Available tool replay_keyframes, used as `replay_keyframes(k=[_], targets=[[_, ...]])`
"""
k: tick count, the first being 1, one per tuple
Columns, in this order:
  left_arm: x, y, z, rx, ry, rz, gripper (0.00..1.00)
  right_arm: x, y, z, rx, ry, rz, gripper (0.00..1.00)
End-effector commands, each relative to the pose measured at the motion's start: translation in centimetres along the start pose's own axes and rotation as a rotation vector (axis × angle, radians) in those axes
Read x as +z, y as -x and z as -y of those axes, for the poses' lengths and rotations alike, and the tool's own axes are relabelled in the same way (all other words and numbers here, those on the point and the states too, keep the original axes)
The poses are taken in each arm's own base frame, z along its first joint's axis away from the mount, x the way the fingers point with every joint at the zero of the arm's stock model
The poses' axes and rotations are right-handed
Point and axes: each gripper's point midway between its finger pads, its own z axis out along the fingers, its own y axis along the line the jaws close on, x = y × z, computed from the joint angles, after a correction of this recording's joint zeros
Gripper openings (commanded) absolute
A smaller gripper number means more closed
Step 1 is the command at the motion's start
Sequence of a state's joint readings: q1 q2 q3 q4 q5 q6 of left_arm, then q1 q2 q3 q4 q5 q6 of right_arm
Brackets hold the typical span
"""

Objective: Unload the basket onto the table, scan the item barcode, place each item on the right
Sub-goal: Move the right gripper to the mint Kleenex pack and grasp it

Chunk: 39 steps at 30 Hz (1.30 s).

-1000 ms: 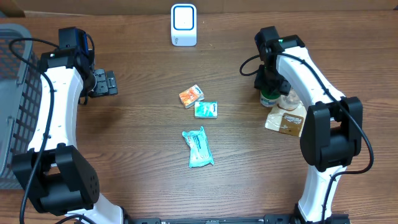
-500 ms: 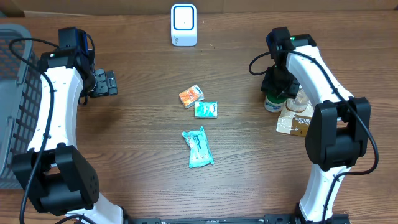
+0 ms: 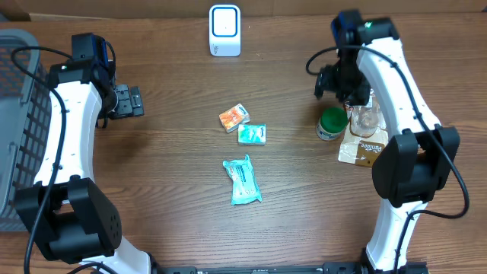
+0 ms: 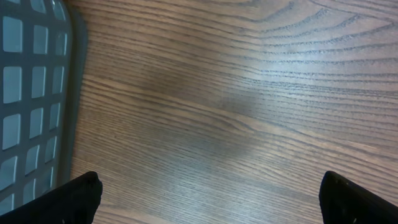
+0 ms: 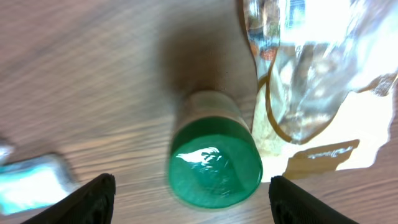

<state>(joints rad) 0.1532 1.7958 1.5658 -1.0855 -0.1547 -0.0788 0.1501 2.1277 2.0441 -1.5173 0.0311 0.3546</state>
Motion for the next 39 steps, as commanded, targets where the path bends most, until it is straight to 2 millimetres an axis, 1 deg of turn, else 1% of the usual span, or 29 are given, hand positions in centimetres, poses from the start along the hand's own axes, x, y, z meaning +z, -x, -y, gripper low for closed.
replay_keyframes(k=[1,2,4,6,9,11,12,13,14,16,17,18,20,21,22,23,24,25,27,29,31,35,39], targets=[[0.0,0.2,-0.2,-0.007,0.003,0.004,1.00,-2.6,-0.6,-4.2,-0.101,0.199,-0.004,0.76],[0.0,0.2,-0.2,-0.007,0.003,0.004,0.99,-2.6,-1.1,-5.1,-0.127,0.239,-0.023,0.75],[0.0,0.2,-0.2,-0.007,0.003,0.004,1.00,-1.7,-2.5,-6.7,-0.169,0.270,-0.064,0.73],[0.0,0.2,-0.2,-0.007,0.003,0.004,1.00,-0.2,-3.6,-7.9,-0.204,0.263,-0.085,0.70],[0.0,0.2,-0.2,-0.007,0.003,0.004,1.00,2.6,-5.4,-9.9,-0.251,0.255,-0.109,0.62],[0.0,0.2,-0.2,-0.007,0.003,0.004,0.99,5.1,-7.0,-11.6,-0.261,0.255,-0.124,0.54],[0.0,0.2,-0.2,-0.007,0.003,0.004,1.00,6.3,-7.8,-12.5,-0.256,0.261,-0.123,0.47],[0.0,0.2,-0.2,-0.007,0.003,0.004,0.99,7.2,-8.3,-13.4,-0.255,0.267,-0.114,0.40],[0.0,0.2,-0.2,-0.007,0.003,0.004,1.00,7.6,-8.6,-14.2,-0.265,0.276,-0.103,0.36],[0.0,0.2,-0.2,-0.007,0.003,0.004,1.00,8.1,-9.0,-16.1,-0.278,0.304,-0.067,0.22],[0.0,0.2,-0.2,-0.007,0.003,0.004,1.00,8.0,-9.1,-16.5,-0.282,0.310,-0.060,0.20],[0.0,0.2,-0.2,-0.007,0.003,0.004,1.00,7.9,-9.2,-17.9,-0.309,0.334,-0.031,0.16],[0.0,0.2,-0.2,-0.007,0.003,0.004,1.00,7.6,-9.2,-19.4,-0.334,0.363,0.002,0.08],[0.0,0.2,-0.2,-0.007,0.003,0.004,1.00,7.4,-9.4,-20.7,-0.358,0.384,0.032,0.05],[0.0,0.2,-0.2,-0.007,0.003,0.004,1.00,7.4,-9.6,-21.4,-0.373,0.397,0.045,0.04],[0.0,0.2,-0.2,-0.008,0.002,0.004,1.00,7.5,-10.1,-22.5,-0.391,0.413,0.065,0.04],[0.0,0.2,-0.2,-0.007,0.003,0.004,1.00,7.7,-10.2,-22.7,-0.382,0.404,0.076,0.04],[0.0,0.2,-0.2,-0.007,0.003,0.004,1.00,8.7,-10.7,-23.0,-0.356,0.366,0.094,0.04],[0.0,0.2,-0.2,-0.007,0.003,0.004,1.00,9.6,-11.7,-23.5,-0.367,0.352,0.077,0.04],[0.0,0.2,-0.2,-0.007,0.003,0.004,1.00,10.0,-12.8,-23.7,-0.386,0.340,0.059,0.04],[0.0,0.2,-0.2,-0.007,0.003,0.004,0.99,10.1,-13.2,-23.6,-0.391,0.332,0.050,0.04],[0.0,0.2,-0.2,-0.007,0.003,0.004,1.00,10.4,-13.9,-22.8,-0.374,0.300,0.015,0.04],[0.0,0.2,-0.2,-0.007,0.003,0.004,1.00,10.6,-14.1,-22.4,-0.373,0.288,0.002,0.04]])
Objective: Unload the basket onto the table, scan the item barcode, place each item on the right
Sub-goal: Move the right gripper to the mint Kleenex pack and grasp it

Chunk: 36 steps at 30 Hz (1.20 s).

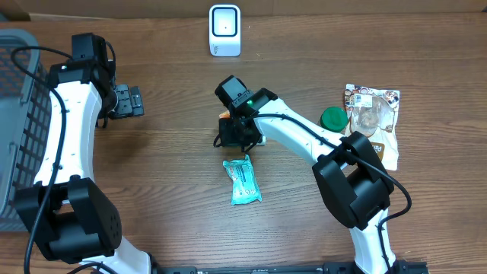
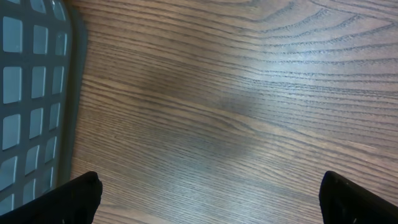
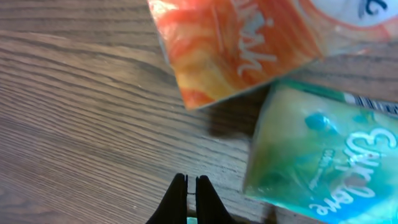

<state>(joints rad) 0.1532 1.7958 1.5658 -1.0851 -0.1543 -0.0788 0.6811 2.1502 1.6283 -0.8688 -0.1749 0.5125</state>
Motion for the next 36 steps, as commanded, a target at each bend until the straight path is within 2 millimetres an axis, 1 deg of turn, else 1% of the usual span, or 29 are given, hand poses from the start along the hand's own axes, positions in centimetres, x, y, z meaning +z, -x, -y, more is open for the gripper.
replay_keyframes(k=[1,6,8,9,10,13,14,16,18,20,21,23,25,26,27,28,31,34,35,36], targets=[[0.0,0.2,-0.2,-0.007,0.003,0.004,1.00,0.5,-0.2,0.6,0.017,-0.022,-0.007,0.04],[0.0,0.2,-0.2,-0.007,0.003,0.003,1.00,0.7,-0.8,1.2,0.018,-0.045,-0.025,0.05],[0.0,0.2,-0.2,-0.007,0.003,0.004,1.00,0.6,-0.8,2.4,0.019,-0.100,-0.022,0.05],[0.0,0.2,-0.2,-0.008,0.003,0.005,0.99,0.5,-0.9,3.2,-0.009,-0.144,-0.021,0.05],[0.0,0.2,-0.2,-0.008,0.003,0.006,1.00,0.4,-1.1,3.8,-0.047,-0.171,-0.027,0.10],[0.0,0.3,-0.2,-0.008,0.003,0.007,0.99,-0.1,-1.1,5.8,-0.082,-0.276,-0.020,0.13],[0.0,0.3,-0.2,-0.008,0.003,0.007,1.00,-0.6,-0.6,7.6,-0.077,-0.361,0.002,0.13],[0.0,0.3,-0.2,-0.008,0.003,0.008,1.00,-1.2,0.2,9.1,-0.063,-0.416,0.028,0.13],[0.0,0.3,-0.2,-0.008,0.003,0.008,1.00,-1.6,1.4,10.6,-0.023,-0.426,0.051,0.13],[0.0,0.3,-0.2,-0.008,0.003,0.007,1.00,-1.8,2.2,11.6,0.007,-0.423,0.067,0.13],[0.0,0.3,-0.2,-0.008,0.003,0.007,0.99,-2.0,3.3,12.3,0.035,-0.408,0.093,0.13],[0.0,0.3,-0.2,-0.008,0.003,0.007,1.00,-1.9,4.8,12.4,0.067,-0.343,0.128,0.13],[0.0,0.3,-0.2,-0.008,0.003,0.008,1.00,-1.8,5.8,11.7,0.084,-0.259,0.147,0.13],[0.0,0.3,-0.2,-0.008,0.003,0.008,1.00,-1.6,6.6,10.7,0.066,-0.179,0.158,0.13],[0.0,0.3,-0.2,-0.008,0.003,0.007,1.00,-1.6,7.2,9.2,-0.003,-0.089,0.162,0.15],[0.0,0.3,-0.2,-0.008,0.003,0.007,1.00,-1.6,7.5,8.6,-0.039,-0.058,0.168,0.21],[0.0,0.3,-0.2,-0.008,0.003,0.008,1.00,-2.4,8.1,8.2,-0.046,-0.053,0.179,0.25],[0.0,0.3,-0.2,-0.008,0.003,0.008,1.00,-4.3,8.7,7.4,-0.048,-0.051,0.184,0.27],[0.0,0.3,-0.2,-0.008,0.003,0.008,1.00,-4.5,8.5,7.3,-0.068,-0.056,0.171,0.30],[0.0,0.3,-0.2,-0.008,0.003,0.007,1.00,-4.5,8.3,7.4,-0.073,-0.060,0.162,0.31]])
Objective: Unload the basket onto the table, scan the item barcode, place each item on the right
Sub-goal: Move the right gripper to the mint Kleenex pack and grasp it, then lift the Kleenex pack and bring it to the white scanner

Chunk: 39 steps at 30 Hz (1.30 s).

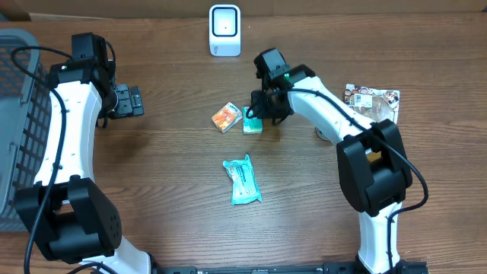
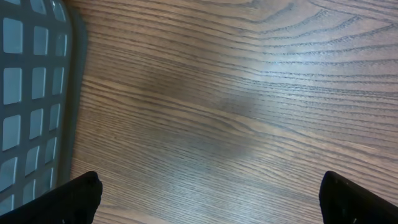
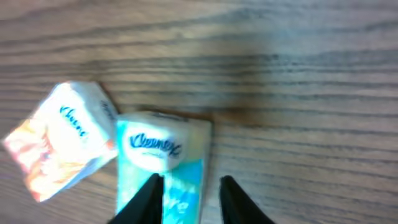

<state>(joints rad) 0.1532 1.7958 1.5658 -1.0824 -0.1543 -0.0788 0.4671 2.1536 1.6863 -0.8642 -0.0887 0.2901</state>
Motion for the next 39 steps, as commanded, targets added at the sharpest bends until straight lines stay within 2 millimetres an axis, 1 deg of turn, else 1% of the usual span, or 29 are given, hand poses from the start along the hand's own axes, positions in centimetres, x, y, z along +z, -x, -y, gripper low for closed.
replay_keyframes(k=[1,2,4,5,7,9,13,18,21,22,23,25,26,27,28,31,32,33,35,36,39], targets=[[0.0,0.2,-0.2,-0.008,0.003,0.005,1.00,-1.1,0.6,-0.9,-0.043,0.023,0.003,0.32],[0.0,0.2,-0.2,-0.008,0.003,0.005,1.00,-1.0,0.0,-0.8,-0.040,0.022,-0.023,0.32],[0.0,0.2,-0.2,-0.008,0.003,0.005,1.00,-0.8,-1.9,-0.6,-0.017,0.054,-0.104,0.33],[0.0,0.2,-0.2,-0.008,0.003,0.005,1.00,-0.8,-2.3,-0.7,-0.009,0.074,-0.124,0.33],[0.0,0.2,-0.2,-0.008,0.003,0.005,0.99,-0.2,-4.3,-1.3,0.028,0.182,-0.206,0.33],[0.0,0.2,-0.2,-0.007,0.003,0.005,1.00,0.3,-5.0,-1.5,0.039,0.228,-0.225,0.33],[0.0,0.2,-0.2,-0.008,0.003,0.005,0.99,1.8,-5.4,-1.5,0.044,0.251,-0.208,0.36],[0.0,0.2,-0.2,-0.008,0.003,0.005,1.00,3.0,-4.7,-1.5,0.091,0.265,-0.152,0.36],[0.0,0.2,-0.2,-0.008,0.003,0.005,1.00,3.6,-5.0,-0.9,0.105,0.237,-0.148,0.30],[0.0,0.2,-0.2,-0.008,0.003,0.006,1.00,3.7,-5.1,-0.7,0.106,0.229,-0.148,0.27],[0.0,0.2,-0.2,-0.008,0.003,0.005,1.00,3.7,-5.1,-0.7,0.106,0.230,-0.148,0.22],[0.0,0.2,-0.2,-0.008,0.003,0.006,1.00,3.7,-5.0,-0.5,0.110,0.229,-0.147,0.08],[0.0,0.2,-0.2,-0.008,0.003,0.005,1.00,3.6,-5.0,-0.5,0.113,0.229,-0.147,0.04],[0.0,0.2,-0.2,-0.008,0.003,0.005,1.00,3.4,-4.9,-0.3,0.117,0.228,-0.148,0.04],[0.0,0.2,-0.2,-0.008,0.003,0.005,0.99,2.7,-4.7,-0.2,0.123,0.229,-0.147,0.04],[0.0,0.2,-0.2,-0.008,0.003,0.005,1.00,-0.1,-4.0,-1.5,0.063,0.312,-0.129,0.04],[0.0,0.2,-0.2,-0.008,0.003,0.006,1.00,-2.2,-3.7,-2.7,0.029,0.383,-0.113,0.04],[0.0,0.2,-0.2,-0.008,0.003,0.006,1.00,-3.3,-3.6,-3.3,0.010,0.424,-0.104,0.04],[0.0,0.2,-0.2,-0.008,0.003,0.006,1.00,-7.2,-3.3,-5.5,-0.044,0.587,-0.079,0.04],[0.0,0.2,-0.2,-0.008,0.003,0.005,0.99,-10.2,-3.2,-6.9,-0.091,0.722,-0.057,0.04],[0.0,0.2,-0.2,-0.008,0.003,0.005,1.00,-14.5,-3.0,-7.9,-0.113,0.916,-0.038,0.04]])
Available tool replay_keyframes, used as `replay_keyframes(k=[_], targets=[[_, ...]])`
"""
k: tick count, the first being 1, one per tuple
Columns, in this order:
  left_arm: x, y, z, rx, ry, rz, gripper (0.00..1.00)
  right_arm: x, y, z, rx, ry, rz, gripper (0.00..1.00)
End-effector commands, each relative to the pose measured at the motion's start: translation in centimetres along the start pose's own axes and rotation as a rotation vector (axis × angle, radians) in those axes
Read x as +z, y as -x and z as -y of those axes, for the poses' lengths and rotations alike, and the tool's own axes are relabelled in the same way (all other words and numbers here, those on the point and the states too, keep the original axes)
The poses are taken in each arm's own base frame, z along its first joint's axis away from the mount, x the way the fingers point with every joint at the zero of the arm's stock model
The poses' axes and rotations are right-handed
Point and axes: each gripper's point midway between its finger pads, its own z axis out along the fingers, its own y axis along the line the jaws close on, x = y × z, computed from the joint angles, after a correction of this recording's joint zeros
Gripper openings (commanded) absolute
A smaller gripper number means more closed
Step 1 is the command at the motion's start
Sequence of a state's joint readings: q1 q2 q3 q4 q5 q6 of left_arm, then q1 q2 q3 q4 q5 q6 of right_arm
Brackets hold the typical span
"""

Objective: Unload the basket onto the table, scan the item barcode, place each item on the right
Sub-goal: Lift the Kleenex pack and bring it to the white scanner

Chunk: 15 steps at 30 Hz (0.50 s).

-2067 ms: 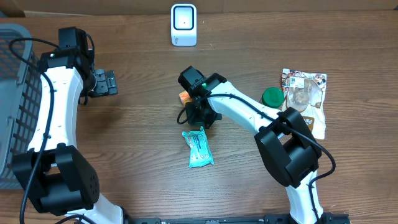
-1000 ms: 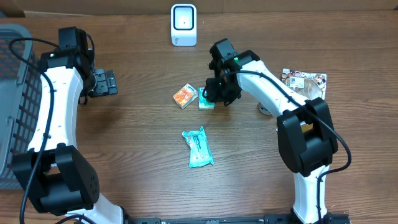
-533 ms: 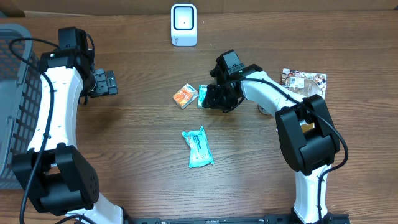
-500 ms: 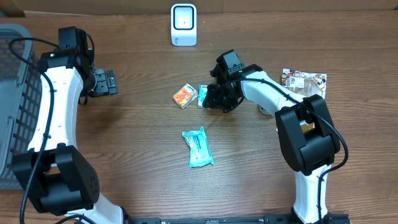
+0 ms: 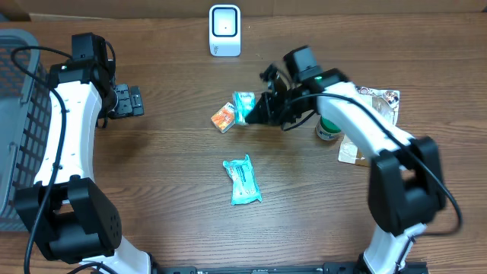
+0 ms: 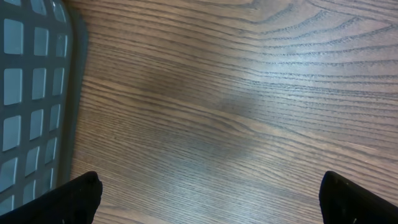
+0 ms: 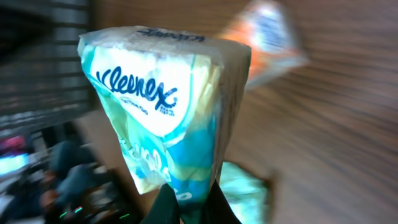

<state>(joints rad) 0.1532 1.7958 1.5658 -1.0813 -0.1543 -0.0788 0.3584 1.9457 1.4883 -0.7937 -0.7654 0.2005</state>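
My right gripper (image 5: 261,109) is shut on a small teal Kleenex tissue pack (image 5: 244,106) and holds it off the table, tilted. In the right wrist view the pack (image 7: 168,118) fills the middle, its logo face toward the camera, with the right gripper (image 7: 189,202) clamped on its lower end. No barcode shows on it. The white scanner (image 5: 224,30) stands at the table's far edge, apart from the pack. My left gripper (image 5: 129,100) is open at the left, and in its own view the left gripper (image 6: 211,199) has only bare wood between its tips.
An orange tissue pack (image 5: 223,119) lies just left of the held one. A flat teal pouch (image 5: 243,180) lies nearer the front. A green-lidded jar (image 5: 329,125) and a clear snack bag (image 5: 367,129) sit at the right. A grey basket (image 5: 15,114) stands at the left edge.
The teal pack was on the table beside the orange one with my right jaws round it. Now it is off the wood and tipped over. The left arm has not moved.
My right gripper was open over the green-lidded jar at the right. Then it was shut, down by the two small packs at the centre. Then its jaws stood round the teal pack on the table. Now it holds that pack in the air.
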Motion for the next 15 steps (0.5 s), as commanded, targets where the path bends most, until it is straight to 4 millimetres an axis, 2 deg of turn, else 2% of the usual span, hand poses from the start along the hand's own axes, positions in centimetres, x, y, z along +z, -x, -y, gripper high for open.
replay_keyframes(k=[1,6,10,15], targets=[[0.0,0.2,-0.2,-0.007,0.003,0.005,0.99,-4.6,0.1,-6.5,-0.107,0.337,0.017,0.04],[0.0,0.2,-0.2,-0.007,0.003,0.005,1.00,-10.7,0.2,-10.5,-0.187,0.748,0.010,0.04],[0.0,0.2,-0.2,-0.008,0.003,0.005,1.00,-11.9,0.9,-9.7,-0.121,0.754,0.018,0.04],[0.0,0.2,-0.2,-0.007,0.003,0.005,1.00,-12.0,1.0,-9.6,-0.113,0.753,0.021,0.04]])
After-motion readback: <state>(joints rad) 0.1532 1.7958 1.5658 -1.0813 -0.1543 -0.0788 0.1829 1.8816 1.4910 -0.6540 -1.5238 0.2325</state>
